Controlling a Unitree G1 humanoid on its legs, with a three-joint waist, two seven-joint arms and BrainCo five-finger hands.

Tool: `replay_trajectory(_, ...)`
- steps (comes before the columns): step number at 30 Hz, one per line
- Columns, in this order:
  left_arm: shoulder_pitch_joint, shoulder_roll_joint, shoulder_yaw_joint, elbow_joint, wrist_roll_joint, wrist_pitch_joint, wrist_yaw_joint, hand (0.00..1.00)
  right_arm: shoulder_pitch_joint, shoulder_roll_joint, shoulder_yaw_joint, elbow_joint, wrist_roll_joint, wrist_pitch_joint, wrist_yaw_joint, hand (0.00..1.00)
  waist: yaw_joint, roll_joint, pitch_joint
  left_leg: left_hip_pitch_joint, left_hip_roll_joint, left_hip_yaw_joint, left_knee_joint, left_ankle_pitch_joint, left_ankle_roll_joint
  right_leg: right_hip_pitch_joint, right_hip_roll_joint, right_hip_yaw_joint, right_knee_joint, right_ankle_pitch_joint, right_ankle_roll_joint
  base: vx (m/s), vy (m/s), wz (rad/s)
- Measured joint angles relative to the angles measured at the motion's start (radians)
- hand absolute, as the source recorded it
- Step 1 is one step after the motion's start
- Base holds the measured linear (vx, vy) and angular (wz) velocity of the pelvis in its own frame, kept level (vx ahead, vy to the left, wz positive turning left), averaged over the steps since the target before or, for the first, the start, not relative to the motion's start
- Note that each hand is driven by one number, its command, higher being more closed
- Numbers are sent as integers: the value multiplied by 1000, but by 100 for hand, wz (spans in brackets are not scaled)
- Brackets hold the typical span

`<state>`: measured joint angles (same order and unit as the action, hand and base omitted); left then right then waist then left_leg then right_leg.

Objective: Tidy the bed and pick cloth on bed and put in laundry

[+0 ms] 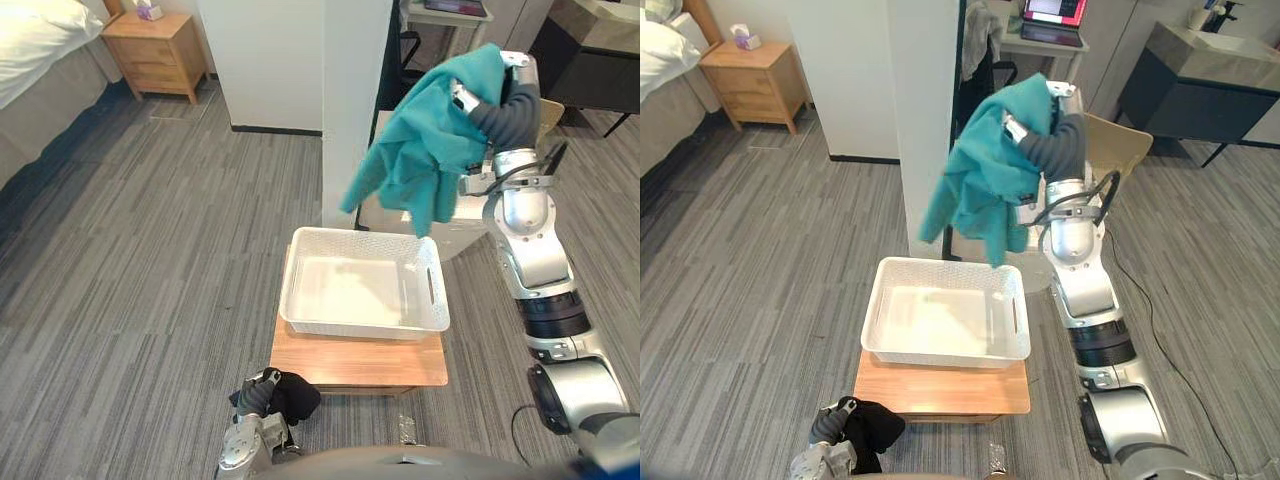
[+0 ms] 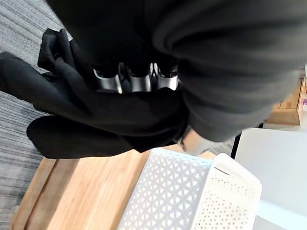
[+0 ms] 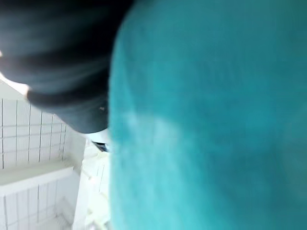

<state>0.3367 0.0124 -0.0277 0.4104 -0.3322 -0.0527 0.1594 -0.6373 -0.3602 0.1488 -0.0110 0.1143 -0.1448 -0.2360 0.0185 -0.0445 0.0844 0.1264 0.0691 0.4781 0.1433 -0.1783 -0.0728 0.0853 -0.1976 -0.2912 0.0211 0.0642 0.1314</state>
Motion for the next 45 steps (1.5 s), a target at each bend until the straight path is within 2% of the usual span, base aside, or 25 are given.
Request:
replay_trajectory(2,-1,4,4,1,0,0,0,100,1,26,26,29,0,0,5,100,0,0,0,-6,1,0,21,0,0,9,-1,-2,-13,13,-6,33,-21,8)
replay_trajectory(3,-3,10,22,3,0,0,0,100,8,69,35,58,0,2,12,100,8,-27,19,-60,5,0,137,-4,-3,23,-36,-5,-13,24,-6,22,-12,17)
replay_trajectory(4,-17,7,33,12,0,-2,0,100,13,99,40,81,0,1,12,100,9,-51,37,-83,0,10,135,-56,20,29,-64,1,-9,24,-6,-8,-22,26)
replay_trajectory(5,-21,3,31,18,0,-2,-1,100,15,106,42,98,0,2,13,100,5,-31,33,-68,-2,9,-5,-32,24,28,-61,-3,-3,26,-3,-43,32,33)
replay_trajectory(6,-27,-12,29,11,0,-2,-1,100,24,107,41,120,-1,8,17,100,-8,-1,41,-53,22,14,-132,114,54,22,-43,-11,19,11,18,-52,61,23)
replay_trajectory(7,-23,-14,40,4,0,-3,0,100,58,127,63,143,-2,18,23,100,11,-21,43,-61,4,19,-135,131,64,5,-63,-25,27,2,26,-29,76,13)
replay_trajectory(9,-23,16,43,3,0,-3,0,100,96,173,70,176,-13,38,37,100,29,-29,51,-75,0,15,-141,129,68,-7,-64,-31,27,3,22,13,-10,4)
replay_trajectory(11,-21,27,65,2,0,-3,0,100,131,214,69,222,-20,51,40,100,31,-32,71,-76,1,7,-139,128,70,-6,-61,-28,27,-1,18,22,-72,11)
replay_trajectory(13,-10,27,79,2,0,-3,0,100,175,236,68,260,-21,67,41,100,33,-22,86,-79,2,6,-136,128,70,-5,-60,-28,30,-11,3,5,-104,2)
replay_trajectory(15,-13,23,79,-4,0,-4,0,100,204,236,46,312,-22,77,39,100,29,8,132,-102,6,3,-118,128,70,-18,-60,-28,45,-20,-7,-32,-103,3)
replay_trajectory(20,-50,13,75,-6,0,-9,-1,100,207,230,-57,436,-21,95,21,100,24,34,219,-149,-2,4,-87,131,74,-83,-90,-27,119,-83,-7,-81,-80,0)
replay_trajectory(21,-51,13,74,-7,0,-14,-1,100,206,227,-71,466,-21,95,13,0,21,44,228,-166,-2,4,-81,131,75,-107,-93,-25,136,-90,-5,-101,-71,0)
replay_trajectory(27,-69,15,69,-7,-7,-30,-2,100,208,217,-103,609,-23,109,-4,0,-6,87,266,-215,-1,11,-63,141,79,-159,-100,-21,149,-102,-5,-52,-44,-3)
replay_trajectory(37,-76,15,70,-7,-6,-46,-7,100,213,214,-90,625,-99,117,2,0,-12,89,268,-215,-1,22,-92,167,74,-160,-86,0,109,-99,-2,-12,-26,-5)
replay_trajectory(40,-79,15,78,-40,-6,-46,-6,100,254,196,-95,557,-101,117,7,0,-14,87,268,-213,-4,8,-114,184,73,-143,-81,-13,81,-94,5,18,-26,17)
replay_trajectory(45,-77,14,155,-168,-5,-47,6,100,303,176,-149,405,-179,116,5,0,-22,75,261,-177,-5,6,-154,204,69,-110,-70,-22,58,-85,5,15,-13,1)
